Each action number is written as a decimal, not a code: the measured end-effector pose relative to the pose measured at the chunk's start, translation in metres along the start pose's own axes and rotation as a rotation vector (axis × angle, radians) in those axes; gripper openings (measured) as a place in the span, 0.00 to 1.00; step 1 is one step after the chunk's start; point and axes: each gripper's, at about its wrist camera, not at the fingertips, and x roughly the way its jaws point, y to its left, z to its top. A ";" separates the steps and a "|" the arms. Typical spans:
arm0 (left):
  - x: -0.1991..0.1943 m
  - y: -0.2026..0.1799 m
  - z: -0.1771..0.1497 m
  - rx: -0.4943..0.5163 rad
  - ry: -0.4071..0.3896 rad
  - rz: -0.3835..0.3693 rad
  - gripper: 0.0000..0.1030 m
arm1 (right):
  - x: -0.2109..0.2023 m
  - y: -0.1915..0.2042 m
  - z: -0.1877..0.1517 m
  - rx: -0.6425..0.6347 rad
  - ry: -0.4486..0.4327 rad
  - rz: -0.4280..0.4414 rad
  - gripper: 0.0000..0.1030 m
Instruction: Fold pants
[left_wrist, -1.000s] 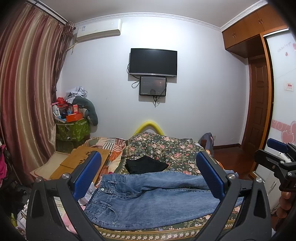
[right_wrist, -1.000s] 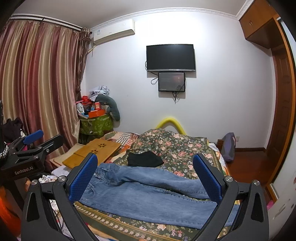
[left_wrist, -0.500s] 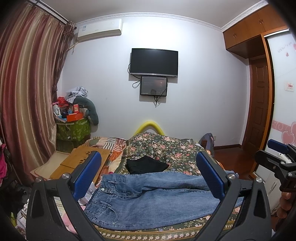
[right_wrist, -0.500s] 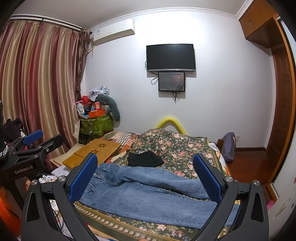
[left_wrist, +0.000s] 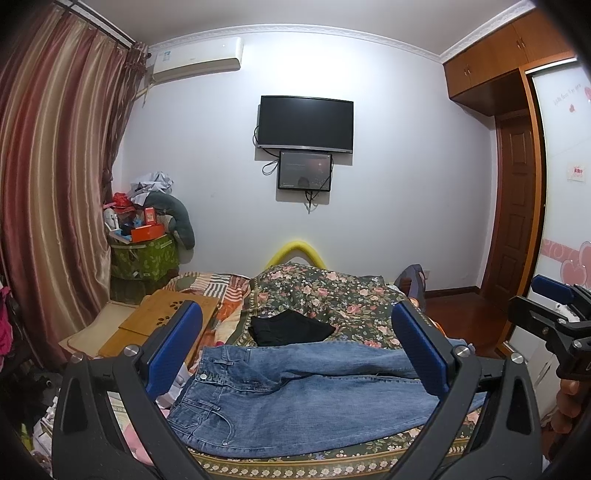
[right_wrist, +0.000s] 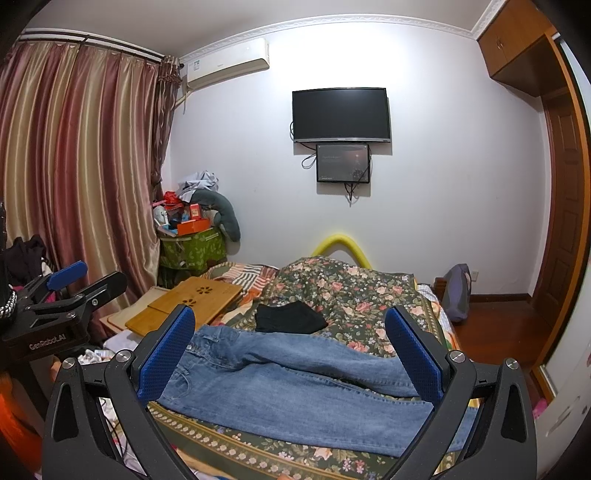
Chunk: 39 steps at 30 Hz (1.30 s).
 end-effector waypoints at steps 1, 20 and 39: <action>0.000 0.001 0.000 0.000 0.000 0.001 1.00 | 0.000 0.000 0.000 0.000 0.000 0.000 0.99; 0.007 0.005 -0.003 -0.012 0.014 -0.005 1.00 | 0.011 -0.003 -0.003 0.011 0.029 -0.005 0.99; 0.149 0.044 -0.020 0.030 0.203 0.093 1.00 | 0.113 -0.051 -0.024 0.009 0.173 -0.056 0.99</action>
